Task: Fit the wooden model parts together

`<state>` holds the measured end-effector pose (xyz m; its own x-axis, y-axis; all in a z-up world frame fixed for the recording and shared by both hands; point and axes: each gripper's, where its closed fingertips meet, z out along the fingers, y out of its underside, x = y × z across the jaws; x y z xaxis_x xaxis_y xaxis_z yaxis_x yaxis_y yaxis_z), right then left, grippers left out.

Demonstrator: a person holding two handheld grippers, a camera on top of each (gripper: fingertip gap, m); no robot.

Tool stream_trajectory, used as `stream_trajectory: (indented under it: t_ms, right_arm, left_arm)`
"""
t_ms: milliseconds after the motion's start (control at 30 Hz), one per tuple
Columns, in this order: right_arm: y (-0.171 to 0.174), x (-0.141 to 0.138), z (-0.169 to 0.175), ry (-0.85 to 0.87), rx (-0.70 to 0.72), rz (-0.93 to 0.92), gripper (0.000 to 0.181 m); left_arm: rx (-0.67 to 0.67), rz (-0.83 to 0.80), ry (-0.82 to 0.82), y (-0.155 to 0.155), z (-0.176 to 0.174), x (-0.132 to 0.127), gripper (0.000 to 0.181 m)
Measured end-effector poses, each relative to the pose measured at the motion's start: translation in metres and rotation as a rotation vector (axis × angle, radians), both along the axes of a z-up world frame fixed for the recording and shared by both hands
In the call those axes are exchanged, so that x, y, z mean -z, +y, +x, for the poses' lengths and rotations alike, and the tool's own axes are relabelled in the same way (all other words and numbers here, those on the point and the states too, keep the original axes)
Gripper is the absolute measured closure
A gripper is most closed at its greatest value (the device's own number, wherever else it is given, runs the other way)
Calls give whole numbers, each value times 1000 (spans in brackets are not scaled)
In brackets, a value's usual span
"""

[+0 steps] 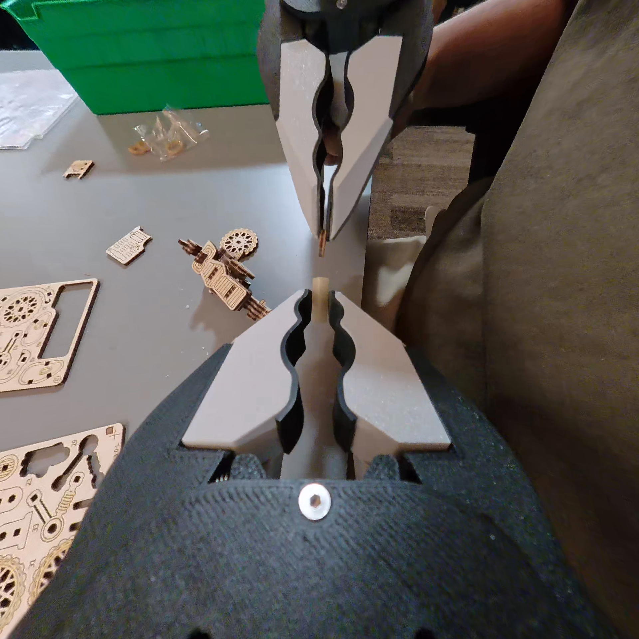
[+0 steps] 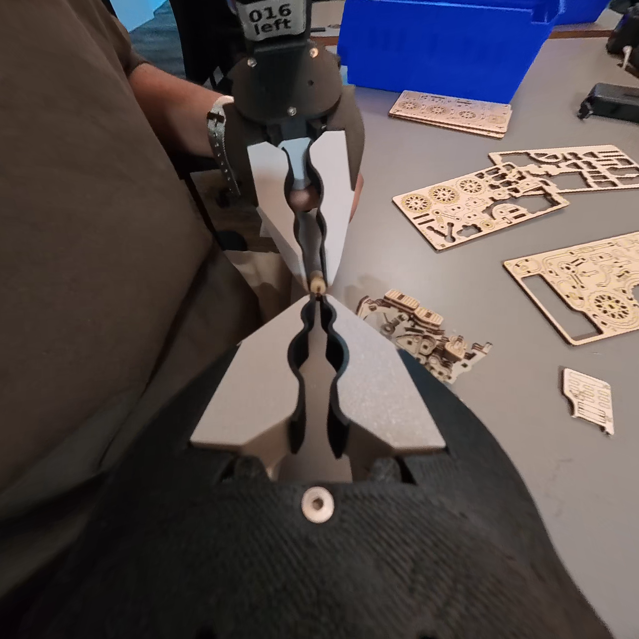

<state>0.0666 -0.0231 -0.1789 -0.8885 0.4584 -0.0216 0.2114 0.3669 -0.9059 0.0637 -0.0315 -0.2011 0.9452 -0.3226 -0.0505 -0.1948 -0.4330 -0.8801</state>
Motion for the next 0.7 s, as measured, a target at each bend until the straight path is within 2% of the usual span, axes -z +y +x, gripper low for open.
stream_trajectory:
  t_ms: [333,700]
  right_arm:
    - [-8,10,4,8,-21,65,181]
    - [-7,6,3,-8,-6,17,181]
  left_arm:
    - [34,17,2,-2,6,-1,173]
    - [16,46,39,0,4,-5,174]
